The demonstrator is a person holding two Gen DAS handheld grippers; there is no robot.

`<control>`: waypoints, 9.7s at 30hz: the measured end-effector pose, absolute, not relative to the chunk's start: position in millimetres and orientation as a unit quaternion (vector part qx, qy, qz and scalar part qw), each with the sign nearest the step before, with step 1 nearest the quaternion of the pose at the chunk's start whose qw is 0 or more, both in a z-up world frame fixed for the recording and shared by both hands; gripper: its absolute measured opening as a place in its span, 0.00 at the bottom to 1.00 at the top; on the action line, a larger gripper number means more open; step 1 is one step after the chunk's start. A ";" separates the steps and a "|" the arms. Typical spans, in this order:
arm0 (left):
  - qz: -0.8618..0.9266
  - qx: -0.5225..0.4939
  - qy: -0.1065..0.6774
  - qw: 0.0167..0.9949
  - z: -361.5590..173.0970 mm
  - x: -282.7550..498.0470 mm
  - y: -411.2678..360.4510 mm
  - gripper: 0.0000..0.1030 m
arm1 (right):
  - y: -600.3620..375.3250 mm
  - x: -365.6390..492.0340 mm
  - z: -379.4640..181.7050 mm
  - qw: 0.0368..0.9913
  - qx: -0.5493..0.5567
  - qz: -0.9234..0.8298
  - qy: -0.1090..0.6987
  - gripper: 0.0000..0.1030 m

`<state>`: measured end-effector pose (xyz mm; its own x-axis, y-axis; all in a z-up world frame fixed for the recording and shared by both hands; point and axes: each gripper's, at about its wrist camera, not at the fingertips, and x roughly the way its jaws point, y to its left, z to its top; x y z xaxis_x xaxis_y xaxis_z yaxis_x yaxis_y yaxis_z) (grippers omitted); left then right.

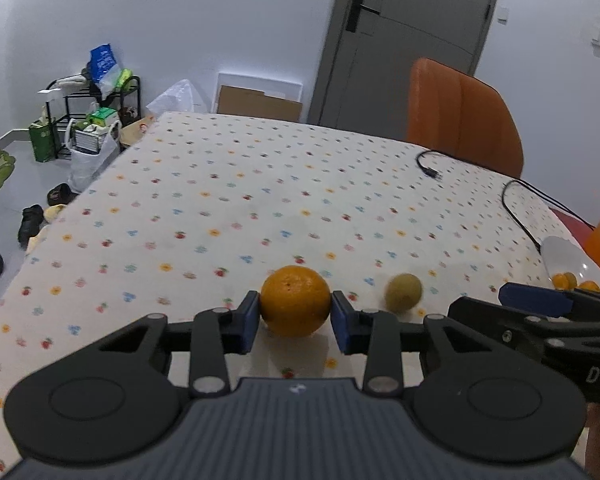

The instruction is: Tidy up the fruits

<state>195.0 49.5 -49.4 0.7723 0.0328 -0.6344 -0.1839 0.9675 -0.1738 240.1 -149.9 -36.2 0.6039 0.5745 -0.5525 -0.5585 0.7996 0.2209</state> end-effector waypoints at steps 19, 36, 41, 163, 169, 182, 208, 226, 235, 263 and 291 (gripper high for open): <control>0.095 -0.127 0.324 0.933 -43.4 178.8 87.1 0.35 | -101.3 257.0 -54.2 0.895 -0.021 0.308 0.321 0.25; 0.042 -0.096 0.306 0.946 -23.4 184.0 27.2 0.35 | -171.1 232.0 -23.3 0.918 0.026 0.281 0.280 0.25; 0.023 -0.084 0.298 0.951 -17.3 186.8 2.2 0.35 | -196.3 226.5 -14.8 0.925 0.035 0.269 0.264 0.25; -0.008 -0.034 0.287 0.957 20.4 86.6 -71.7 1.00 | -328.8 96.8 -4.5 0.956 0.102 0.150 0.231 1.00; -0.008 -0.027 0.280 0.960 30.8 70.7 -71.6 1.00 | -324.0 79.5 3.6 0.957 0.092 0.166 0.218 1.00; 0.007 -0.015 0.253 0.967 48.6 32.8 -60.3 1.00 | -320.7 50.7 18.5 0.957 0.080 0.179 0.215 1.00; 0.026 -0.025 0.262 0.965 32.3 9.5 -33.8 1.00 | -313.1 28.5 15.3 0.949 0.074 0.208 0.223 1.00; 0.027 -0.025 0.263 0.964 29.8 8.3 -33.8 1.00 | -315.0 30.3 14.3 0.950 0.074 0.205 0.224 1.00; 0.031 -0.029 0.269 0.962 29.2 10.1 -31.0 1.00 | -314.3 29.7 13.6 0.950 0.073 0.206 0.225 1.00; 0.020 -0.028 0.269 0.963 31.6 8.5 -36.0 1.00 | -315.8 30.1 13.9 0.951 0.071 0.203 0.223 1.00; 0.019 -0.029 0.272 0.962 29.1 7.4 -35.7 1.00 | -314.6 29.6 13.2 0.950 0.067 0.204 0.225 1.00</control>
